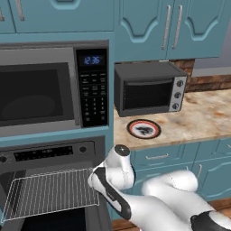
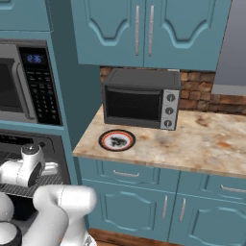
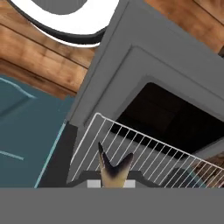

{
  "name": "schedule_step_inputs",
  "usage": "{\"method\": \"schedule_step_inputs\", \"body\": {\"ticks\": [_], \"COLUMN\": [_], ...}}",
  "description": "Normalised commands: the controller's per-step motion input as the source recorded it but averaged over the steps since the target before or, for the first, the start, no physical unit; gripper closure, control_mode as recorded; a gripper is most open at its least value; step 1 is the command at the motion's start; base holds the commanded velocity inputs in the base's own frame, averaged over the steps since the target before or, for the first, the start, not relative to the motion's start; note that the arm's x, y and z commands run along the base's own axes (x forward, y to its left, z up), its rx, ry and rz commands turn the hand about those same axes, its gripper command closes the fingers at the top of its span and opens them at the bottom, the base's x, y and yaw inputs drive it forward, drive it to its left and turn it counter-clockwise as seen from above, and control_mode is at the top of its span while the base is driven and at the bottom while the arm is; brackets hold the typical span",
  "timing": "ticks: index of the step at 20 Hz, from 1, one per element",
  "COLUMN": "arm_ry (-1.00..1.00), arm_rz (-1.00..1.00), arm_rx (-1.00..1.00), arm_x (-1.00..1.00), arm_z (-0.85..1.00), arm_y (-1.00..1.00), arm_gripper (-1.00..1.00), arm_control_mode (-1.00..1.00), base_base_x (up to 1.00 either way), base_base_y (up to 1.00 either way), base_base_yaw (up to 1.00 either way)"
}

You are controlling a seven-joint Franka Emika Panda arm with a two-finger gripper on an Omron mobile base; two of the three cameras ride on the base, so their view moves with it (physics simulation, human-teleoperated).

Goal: Take the fish from the oven and place it on the plate on the counter.

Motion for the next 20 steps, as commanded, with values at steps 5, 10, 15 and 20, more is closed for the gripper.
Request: {"method": "schedule_step_inputs", "body": {"ticks": [5, 10, 15, 20], "arm_ry": [-0.03, -0.12, -0.08, 0.00], "arm_rz": [-0.03, -0.12, -0.18, -0.24], "arm_rx": [0.00, 0.00, 0.00, 0.00], "arm_x": [0.00, 0.00, 0.00, 0.26], "arm_z": [1.00, 0.84, 0.52, 0.32], "arm_y": [-0.74, -0.90, -1.00, -1.00], "arm_gripper": [1.00, 1.00, 1.00, 1.00], "arm_control_mode": [-1.00, -1.00, -1.00, -1.00], "base_base_x": [0.00, 0.00, 0.00, 0.00], "base_base_y": [0.00, 0.00, 0.00, 0.00], "base_base_yaw": [0.00, 0.00, 0.00, 0.00]}}
